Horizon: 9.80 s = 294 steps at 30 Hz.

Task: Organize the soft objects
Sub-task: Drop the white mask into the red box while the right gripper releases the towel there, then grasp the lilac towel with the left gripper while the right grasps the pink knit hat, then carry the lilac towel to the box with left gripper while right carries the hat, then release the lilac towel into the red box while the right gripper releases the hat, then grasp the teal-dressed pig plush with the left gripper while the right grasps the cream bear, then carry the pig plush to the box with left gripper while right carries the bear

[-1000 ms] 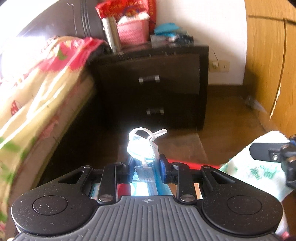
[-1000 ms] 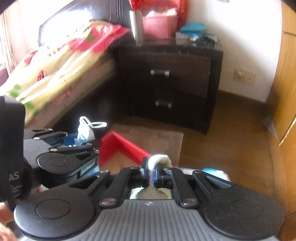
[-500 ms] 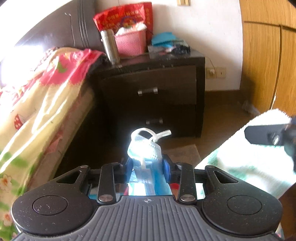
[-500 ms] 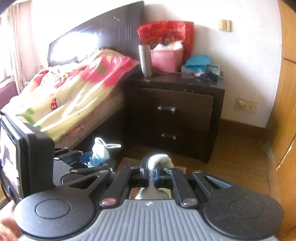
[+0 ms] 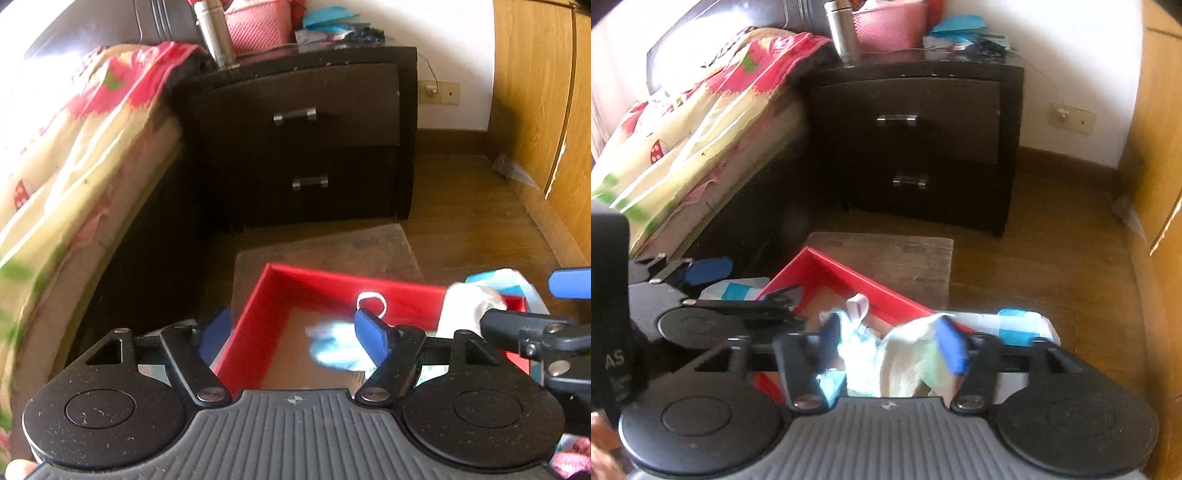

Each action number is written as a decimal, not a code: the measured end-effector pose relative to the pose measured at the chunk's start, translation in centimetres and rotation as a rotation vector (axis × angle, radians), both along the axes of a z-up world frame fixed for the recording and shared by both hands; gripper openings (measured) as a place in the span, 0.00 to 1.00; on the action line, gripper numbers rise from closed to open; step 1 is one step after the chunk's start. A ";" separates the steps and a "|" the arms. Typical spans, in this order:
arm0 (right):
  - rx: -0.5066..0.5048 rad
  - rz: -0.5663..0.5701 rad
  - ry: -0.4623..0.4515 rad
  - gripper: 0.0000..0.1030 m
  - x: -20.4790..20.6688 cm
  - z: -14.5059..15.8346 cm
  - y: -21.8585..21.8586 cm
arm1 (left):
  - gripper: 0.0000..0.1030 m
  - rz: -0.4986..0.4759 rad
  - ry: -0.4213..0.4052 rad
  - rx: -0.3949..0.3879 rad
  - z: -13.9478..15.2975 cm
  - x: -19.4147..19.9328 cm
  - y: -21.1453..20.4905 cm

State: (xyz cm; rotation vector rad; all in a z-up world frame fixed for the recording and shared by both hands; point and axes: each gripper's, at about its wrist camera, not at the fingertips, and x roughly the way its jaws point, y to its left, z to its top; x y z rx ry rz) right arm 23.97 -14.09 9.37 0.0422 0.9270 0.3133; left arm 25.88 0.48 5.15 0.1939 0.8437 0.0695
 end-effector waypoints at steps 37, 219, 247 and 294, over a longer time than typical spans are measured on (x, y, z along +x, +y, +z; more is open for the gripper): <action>-0.075 -0.001 0.184 0.55 -11.7 -5.2 -5.5 | 0.53 -0.095 0.353 -0.134 -4.9 -10.8 -1.1; -0.001 0.068 0.320 0.49 -13.8 -7.8 0.9 | 0.38 -0.043 0.370 -0.215 -4.8 -13.6 3.1; 0.024 -0.027 0.361 0.50 -13.0 -9.4 -1.0 | 0.64 -0.039 0.404 -0.211 -8.9 -13.8 2.5; -0.069 0.139 0.319 0.32 -13.8 -9.8 5.9 | 0.58 -0.031 0.212 -0.045 -6.6 -20.5 3.8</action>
